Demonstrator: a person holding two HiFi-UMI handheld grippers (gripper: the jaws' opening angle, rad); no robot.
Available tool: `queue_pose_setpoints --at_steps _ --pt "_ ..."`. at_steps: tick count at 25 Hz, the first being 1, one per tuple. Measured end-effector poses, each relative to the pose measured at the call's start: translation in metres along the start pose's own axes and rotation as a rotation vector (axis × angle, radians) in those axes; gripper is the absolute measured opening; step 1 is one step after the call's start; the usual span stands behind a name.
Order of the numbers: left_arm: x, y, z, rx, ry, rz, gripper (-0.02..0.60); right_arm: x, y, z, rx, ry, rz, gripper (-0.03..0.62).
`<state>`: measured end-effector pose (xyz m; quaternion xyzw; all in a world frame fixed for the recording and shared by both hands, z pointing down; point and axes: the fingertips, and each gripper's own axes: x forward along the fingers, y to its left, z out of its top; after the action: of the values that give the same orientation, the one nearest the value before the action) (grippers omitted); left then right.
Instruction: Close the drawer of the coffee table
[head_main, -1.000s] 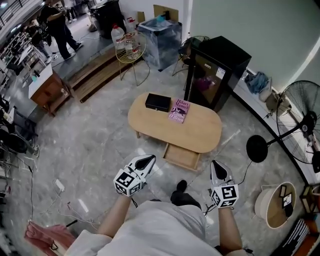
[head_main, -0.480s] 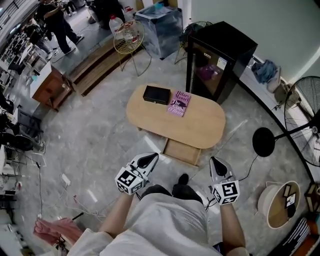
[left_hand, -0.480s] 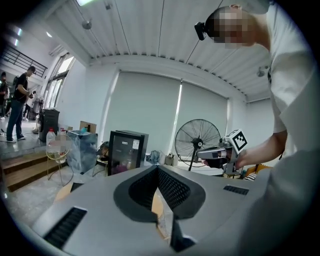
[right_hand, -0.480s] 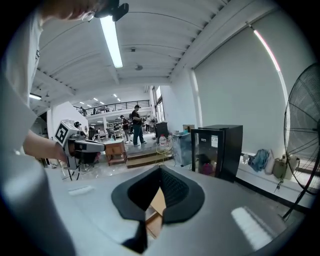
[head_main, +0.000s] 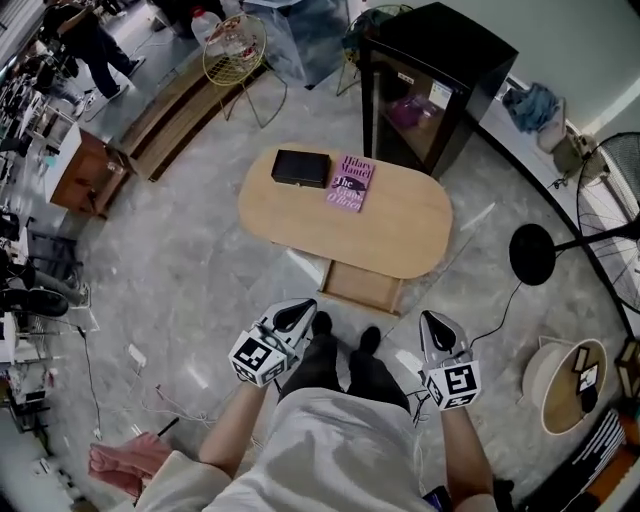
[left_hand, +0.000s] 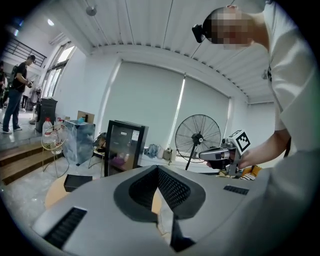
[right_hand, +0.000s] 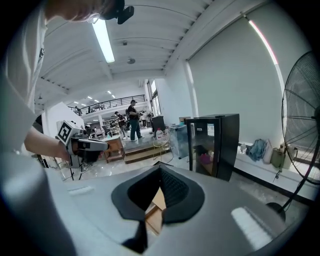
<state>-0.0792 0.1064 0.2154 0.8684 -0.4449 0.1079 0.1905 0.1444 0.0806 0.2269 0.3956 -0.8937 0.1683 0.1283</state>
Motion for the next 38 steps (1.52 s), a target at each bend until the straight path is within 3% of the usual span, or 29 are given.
queue_pose_setpoints --at_steps 10,18,27,38 --pt "0.048 0.047 -0.047 0.011 0.08 -0.099 0.008 0.057 -0.005 -0.042 0.02 0.078 -0.07 0.009" --pt "0.089 0.079 -0.116 0.014 0.177 -0.15 0.008 0.097 -0.023 -0.101 0.082 0.122 -0.138 0.009" --pt "0.116 0.111 -0.206 -0.007 0.257 -0.144 0.008 0.132 -0.029 -0.205 0.174 0.218 -0.174 0.011" --pt "0.146 0.137 -0.339 0.004 0.37 -0.121 0.025 0.162 -0.039 -0.341 0.195 0.354 -0.125 0.037"
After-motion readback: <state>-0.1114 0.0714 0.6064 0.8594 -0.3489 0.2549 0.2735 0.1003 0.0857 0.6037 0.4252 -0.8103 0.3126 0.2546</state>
